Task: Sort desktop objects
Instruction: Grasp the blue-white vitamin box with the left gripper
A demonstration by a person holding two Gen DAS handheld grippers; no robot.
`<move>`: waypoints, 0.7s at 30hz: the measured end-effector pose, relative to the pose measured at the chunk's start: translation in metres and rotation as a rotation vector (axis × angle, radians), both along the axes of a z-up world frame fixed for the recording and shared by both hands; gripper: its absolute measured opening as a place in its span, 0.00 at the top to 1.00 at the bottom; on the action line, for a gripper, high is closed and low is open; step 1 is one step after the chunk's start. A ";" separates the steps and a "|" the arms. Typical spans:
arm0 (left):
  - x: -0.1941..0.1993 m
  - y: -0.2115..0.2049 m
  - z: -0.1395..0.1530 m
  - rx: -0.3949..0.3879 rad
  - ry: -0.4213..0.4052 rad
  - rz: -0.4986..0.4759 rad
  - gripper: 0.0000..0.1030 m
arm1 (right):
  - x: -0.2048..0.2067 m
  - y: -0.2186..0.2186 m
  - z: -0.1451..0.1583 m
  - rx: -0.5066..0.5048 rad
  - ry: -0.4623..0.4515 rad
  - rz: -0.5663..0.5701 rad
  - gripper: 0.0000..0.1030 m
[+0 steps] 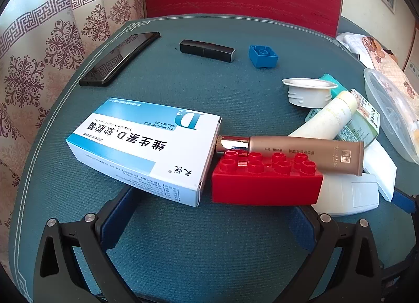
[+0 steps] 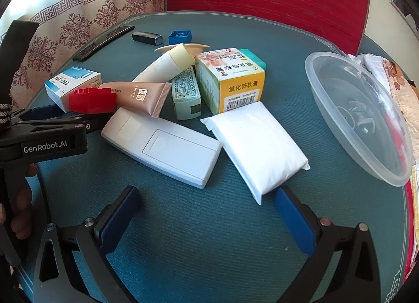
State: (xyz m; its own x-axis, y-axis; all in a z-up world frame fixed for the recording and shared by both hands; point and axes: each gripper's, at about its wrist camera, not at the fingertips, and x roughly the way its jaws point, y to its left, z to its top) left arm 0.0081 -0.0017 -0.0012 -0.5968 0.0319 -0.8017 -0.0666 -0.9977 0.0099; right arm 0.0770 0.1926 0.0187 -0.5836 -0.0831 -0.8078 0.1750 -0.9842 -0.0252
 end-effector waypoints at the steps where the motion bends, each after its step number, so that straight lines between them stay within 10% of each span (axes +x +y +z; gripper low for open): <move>1: 0.001 -0.001 0.000 0.000 -0.002 -0.003 0.00 | 0.000 0.000 0.000 -0.002 0.000 0.001 0.00; 21: 0.003 -0.061 0.026 0.120 0.051 0.095 0.00 | 0.008 0.011 0.007 -0.100 0.020 0.010 0.00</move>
State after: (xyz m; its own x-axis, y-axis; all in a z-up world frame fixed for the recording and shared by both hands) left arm 0.0115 -0.0624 0.0249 -0.6417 0.0668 -0.7641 0.0255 -0.9938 -0.1084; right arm 0.0854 0.2037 0.0253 -0.5980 -0.1686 -0.7835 0.1855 -0.9802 0.0693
